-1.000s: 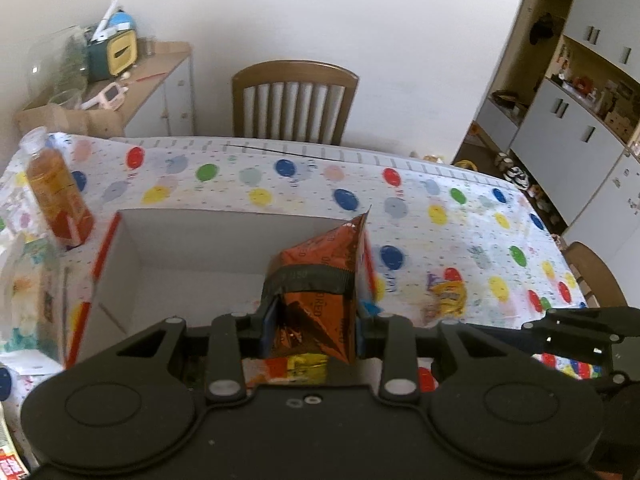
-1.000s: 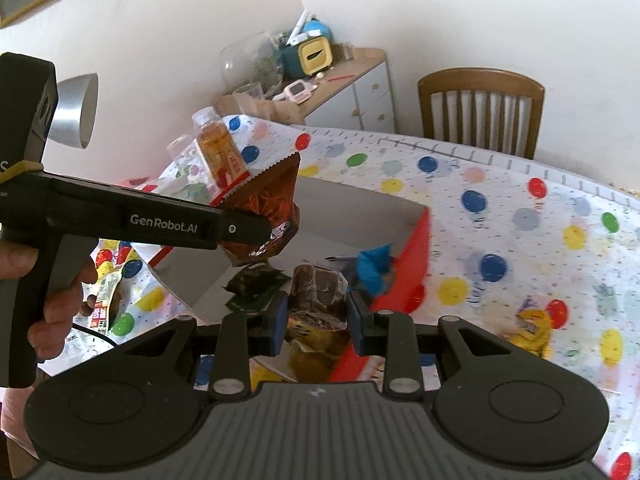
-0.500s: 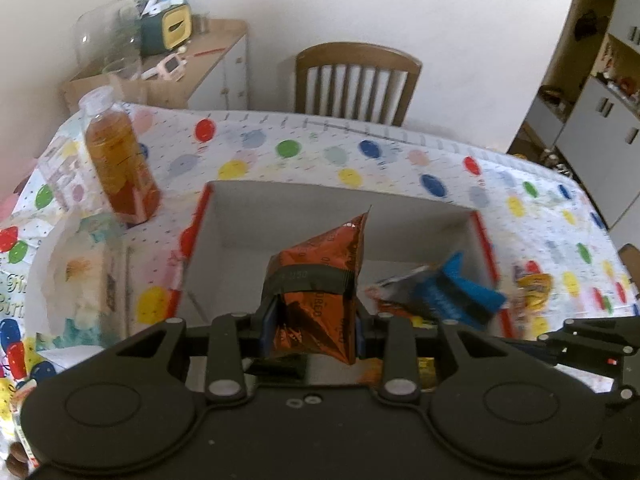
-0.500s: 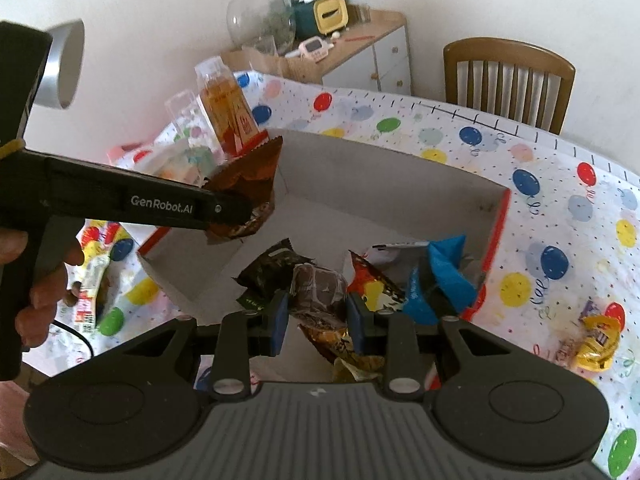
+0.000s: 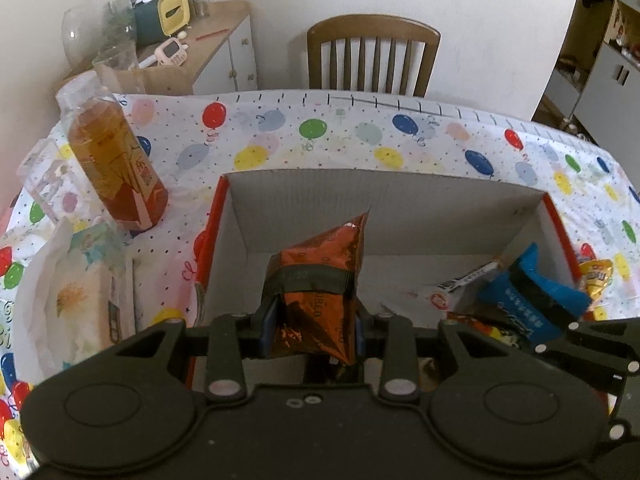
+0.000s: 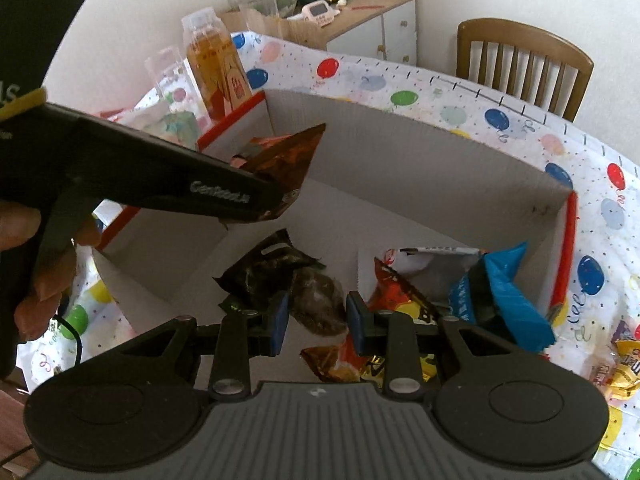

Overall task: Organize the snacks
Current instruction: 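Carry both snacks over the white box and open both tools to drop them, then withdraw both tools from the box toward the yellow M&M's packet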

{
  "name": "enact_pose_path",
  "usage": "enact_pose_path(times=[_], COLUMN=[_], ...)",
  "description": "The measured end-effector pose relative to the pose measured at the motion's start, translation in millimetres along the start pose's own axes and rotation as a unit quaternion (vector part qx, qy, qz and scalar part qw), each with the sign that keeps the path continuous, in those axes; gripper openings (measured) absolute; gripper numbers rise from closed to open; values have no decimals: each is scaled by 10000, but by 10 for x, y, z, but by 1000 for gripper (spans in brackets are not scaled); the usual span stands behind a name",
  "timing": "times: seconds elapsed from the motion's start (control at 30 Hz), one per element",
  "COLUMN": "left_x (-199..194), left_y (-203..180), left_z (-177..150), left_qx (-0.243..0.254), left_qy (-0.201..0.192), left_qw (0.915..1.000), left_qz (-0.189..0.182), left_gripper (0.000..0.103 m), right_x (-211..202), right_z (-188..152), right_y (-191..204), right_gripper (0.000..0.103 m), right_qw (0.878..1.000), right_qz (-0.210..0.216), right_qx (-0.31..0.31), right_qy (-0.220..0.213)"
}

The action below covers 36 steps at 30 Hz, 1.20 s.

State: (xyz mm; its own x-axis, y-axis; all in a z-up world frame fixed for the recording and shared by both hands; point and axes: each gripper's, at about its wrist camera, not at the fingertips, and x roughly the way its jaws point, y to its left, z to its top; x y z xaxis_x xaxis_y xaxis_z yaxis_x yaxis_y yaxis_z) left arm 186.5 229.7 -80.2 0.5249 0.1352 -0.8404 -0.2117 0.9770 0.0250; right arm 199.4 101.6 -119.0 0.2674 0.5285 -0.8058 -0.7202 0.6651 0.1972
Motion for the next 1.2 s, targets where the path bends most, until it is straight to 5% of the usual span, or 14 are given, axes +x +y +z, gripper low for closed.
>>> enact_pose_path(times=[0.6,0.67,0.73,0.77,1.2], left_x=[277,270,255,229,-139], left_y=[-64,-64,-59,-67,-194], left_z=[-51,-53,-48,-51,-85], left_qx=[216,189,171,184,367], left_qy=[366,369,328,271,-125], left_qw=[9990,9991,9992,9994,9992], left_qz=[-111,-125,-126,-101,-52], left_gripper=[38,44,57,64,72], right_x=[-19,-65,-125,-161,-623], right_z=[15,8,-1,-2,-88], right_y=[-46,-57,-68,-74,-194], right_gripper=[32,50,58,58,67], right_qw=[9994,9993,9991,9990,9967], right_qz=[208,220,234,250,328], right_qx=[268,311,333,343,543], right_qy=[77,8,-99,-128,-515])
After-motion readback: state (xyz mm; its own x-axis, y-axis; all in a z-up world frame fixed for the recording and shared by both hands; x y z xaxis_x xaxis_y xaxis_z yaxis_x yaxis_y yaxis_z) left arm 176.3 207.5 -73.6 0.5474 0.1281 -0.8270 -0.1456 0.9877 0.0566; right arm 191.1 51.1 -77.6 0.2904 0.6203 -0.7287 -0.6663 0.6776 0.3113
